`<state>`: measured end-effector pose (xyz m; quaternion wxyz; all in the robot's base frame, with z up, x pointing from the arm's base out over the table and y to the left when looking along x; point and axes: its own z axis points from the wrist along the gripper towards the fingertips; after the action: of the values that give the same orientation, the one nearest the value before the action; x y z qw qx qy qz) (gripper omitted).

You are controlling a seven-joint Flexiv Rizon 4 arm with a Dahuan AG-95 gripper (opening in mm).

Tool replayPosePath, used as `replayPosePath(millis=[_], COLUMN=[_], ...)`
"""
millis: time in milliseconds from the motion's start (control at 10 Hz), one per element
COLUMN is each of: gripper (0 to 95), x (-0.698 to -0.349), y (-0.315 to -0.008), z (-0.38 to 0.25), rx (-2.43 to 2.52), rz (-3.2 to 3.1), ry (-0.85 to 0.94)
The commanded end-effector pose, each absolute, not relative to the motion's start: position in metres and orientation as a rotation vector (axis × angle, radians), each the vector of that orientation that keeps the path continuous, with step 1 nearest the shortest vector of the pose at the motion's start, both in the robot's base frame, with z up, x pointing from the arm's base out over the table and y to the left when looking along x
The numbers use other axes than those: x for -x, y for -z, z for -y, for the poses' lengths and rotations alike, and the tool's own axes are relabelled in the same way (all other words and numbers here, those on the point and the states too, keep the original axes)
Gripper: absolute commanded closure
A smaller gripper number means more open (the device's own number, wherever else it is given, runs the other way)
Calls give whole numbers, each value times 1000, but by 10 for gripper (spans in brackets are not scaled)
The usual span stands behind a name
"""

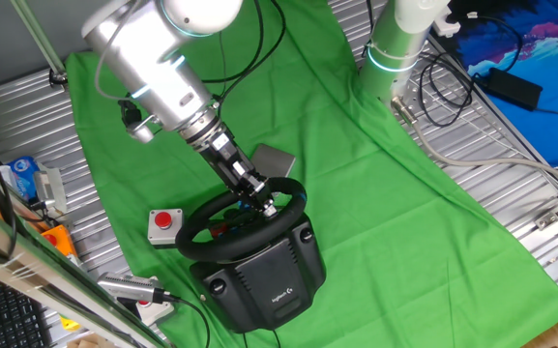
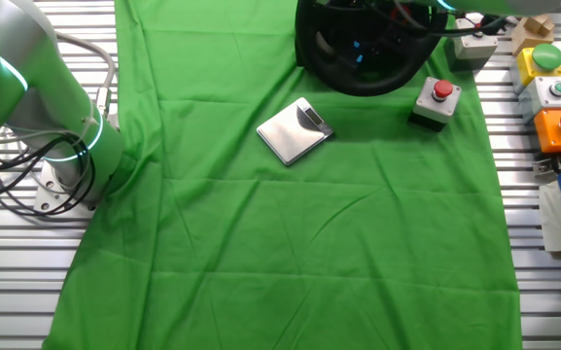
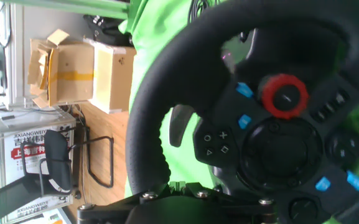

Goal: Rotate the steering wheel 90 degrees clockwise

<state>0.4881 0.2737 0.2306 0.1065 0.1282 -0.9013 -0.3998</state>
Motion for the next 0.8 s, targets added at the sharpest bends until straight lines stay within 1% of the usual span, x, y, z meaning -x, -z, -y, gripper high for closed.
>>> replayPosePath(millis=[100,800], gripper=[950,950], x=[-492,-509], y=[-232,-235], z=[-275,-284], rx=[-365,-323], rz=[2656,2680], ry=[1176,1175])
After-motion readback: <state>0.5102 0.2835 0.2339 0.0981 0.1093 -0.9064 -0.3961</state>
